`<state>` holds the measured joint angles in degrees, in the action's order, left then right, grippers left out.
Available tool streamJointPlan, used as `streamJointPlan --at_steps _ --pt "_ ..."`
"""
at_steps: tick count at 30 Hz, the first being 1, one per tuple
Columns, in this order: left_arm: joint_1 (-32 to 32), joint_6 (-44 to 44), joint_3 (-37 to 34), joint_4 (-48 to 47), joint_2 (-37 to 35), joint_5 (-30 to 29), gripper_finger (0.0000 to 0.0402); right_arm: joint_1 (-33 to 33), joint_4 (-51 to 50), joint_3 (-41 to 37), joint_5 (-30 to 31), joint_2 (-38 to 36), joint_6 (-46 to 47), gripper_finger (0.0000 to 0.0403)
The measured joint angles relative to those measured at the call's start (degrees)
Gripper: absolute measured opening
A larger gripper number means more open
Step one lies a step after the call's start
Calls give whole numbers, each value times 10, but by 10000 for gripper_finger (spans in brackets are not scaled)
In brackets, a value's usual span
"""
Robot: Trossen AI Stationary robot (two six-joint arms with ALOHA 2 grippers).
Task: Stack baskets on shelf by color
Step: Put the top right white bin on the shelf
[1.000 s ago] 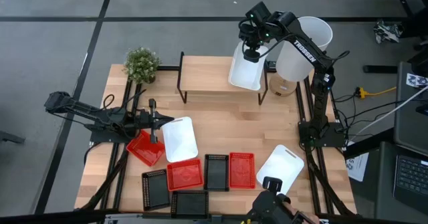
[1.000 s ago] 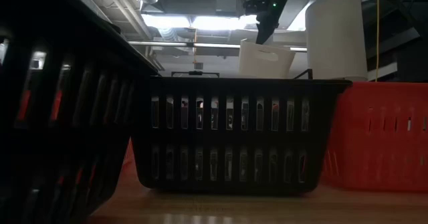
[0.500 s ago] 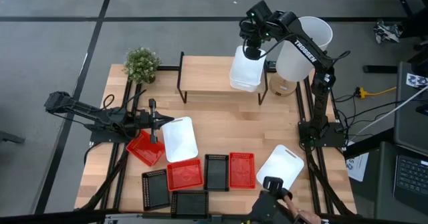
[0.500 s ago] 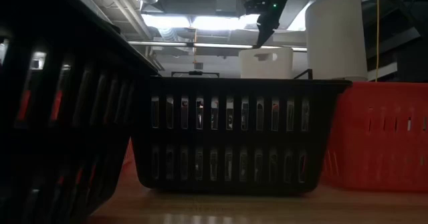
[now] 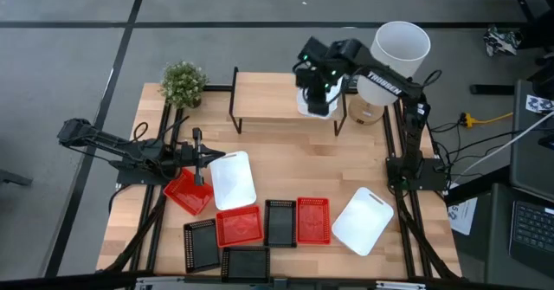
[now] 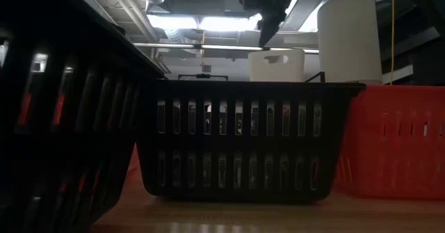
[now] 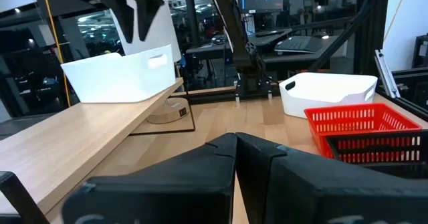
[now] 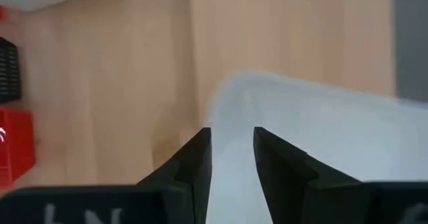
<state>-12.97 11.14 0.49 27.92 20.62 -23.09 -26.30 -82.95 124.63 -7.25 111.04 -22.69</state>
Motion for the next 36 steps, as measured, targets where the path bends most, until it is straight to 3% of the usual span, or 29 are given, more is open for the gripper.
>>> streamJointPlan --at_steps 6,18,25,36 --pt "0 0 0 0 0 0 0 23 22 -51 93 0 37 109" --pt "0 0 0 0 0 0 0 29 -8 -84 96 0 37 106" --pt "0 0 0 0 0 0 0 29 -71 -84 142 -1 43 86" --pt "0 0 0 0 0 0 0 29 -71 -84 143 -1 62 82"
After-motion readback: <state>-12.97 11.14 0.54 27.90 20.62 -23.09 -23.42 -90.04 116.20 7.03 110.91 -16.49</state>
